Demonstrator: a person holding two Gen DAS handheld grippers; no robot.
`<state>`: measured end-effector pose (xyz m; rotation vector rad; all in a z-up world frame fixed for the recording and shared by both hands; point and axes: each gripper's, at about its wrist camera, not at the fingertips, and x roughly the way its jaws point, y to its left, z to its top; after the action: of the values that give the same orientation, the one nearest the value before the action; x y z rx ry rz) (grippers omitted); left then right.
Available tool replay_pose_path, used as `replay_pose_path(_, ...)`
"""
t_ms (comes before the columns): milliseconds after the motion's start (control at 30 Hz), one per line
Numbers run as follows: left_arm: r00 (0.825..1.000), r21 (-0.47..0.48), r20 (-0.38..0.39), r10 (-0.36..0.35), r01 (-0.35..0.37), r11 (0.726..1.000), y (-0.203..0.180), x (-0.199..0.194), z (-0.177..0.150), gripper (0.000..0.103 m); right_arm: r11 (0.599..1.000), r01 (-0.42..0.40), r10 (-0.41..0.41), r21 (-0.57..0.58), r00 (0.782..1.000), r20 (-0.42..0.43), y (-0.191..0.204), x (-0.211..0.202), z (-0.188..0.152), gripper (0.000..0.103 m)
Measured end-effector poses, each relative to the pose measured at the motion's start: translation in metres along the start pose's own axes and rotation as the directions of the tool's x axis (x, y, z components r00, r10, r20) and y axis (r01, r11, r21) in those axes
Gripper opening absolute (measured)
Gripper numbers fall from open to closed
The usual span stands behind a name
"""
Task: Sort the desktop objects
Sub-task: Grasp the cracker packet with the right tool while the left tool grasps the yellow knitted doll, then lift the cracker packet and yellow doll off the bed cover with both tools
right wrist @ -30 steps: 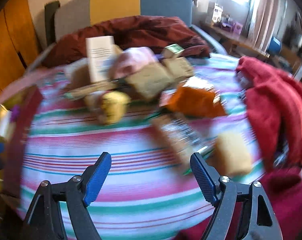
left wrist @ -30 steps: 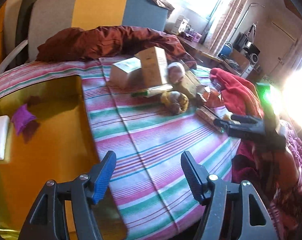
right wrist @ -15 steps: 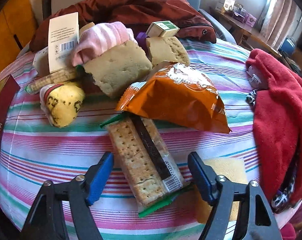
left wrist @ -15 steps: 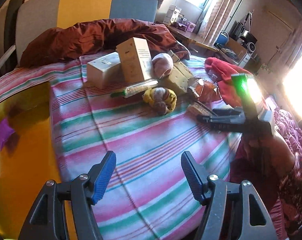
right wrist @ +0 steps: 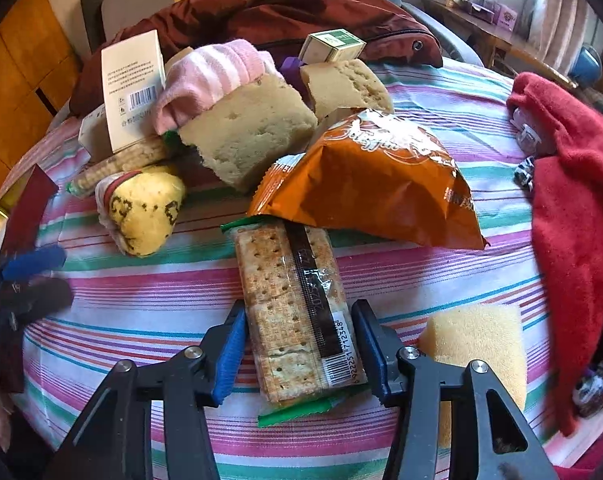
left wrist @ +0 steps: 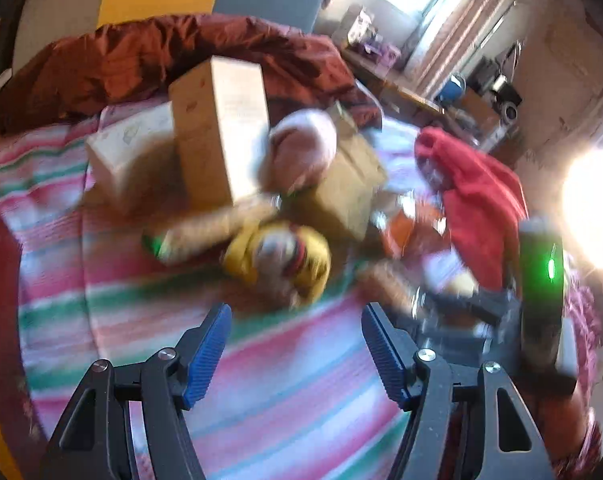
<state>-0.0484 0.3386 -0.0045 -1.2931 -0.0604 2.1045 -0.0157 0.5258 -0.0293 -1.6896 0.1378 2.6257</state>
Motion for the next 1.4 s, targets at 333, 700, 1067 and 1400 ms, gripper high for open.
replay_pose_path(333,0.993,-0.003,-0.026,0.116,-0.116,0.993,0.006,0.05,0.022,0.071,0.999,0.029,-0.029,-0.027,1.0,0.009,0.001,-0.001,0.0,0.053)
replay_pose_path(700,0.983,0.136,0.095,0.157,-0.169,0.976,0.006,0.041,-0.014,0.051,0.996,0.072,-0.069,-0.058,0.996,0.056,0.01,-0.009,-0.013,0.049)
replay_pose_path(1067,0.986,0.118,0.116,0.123,-0.136,0.984,0.018,0.019,-0.039,0.031,0.985,0.1,-0.083,-0.139,0.989,0.125,0.036,-0.015,-0.015,0.048)
replay_pose_path(1400,0.986,0.09,0.136,0.095,-0.108,0.99,0.03,-0.008,-0.072,0.03,0.958,0.145,-0.098,-0.249,0.976,0.192,0.058,-0.022,-0.017,0.047)
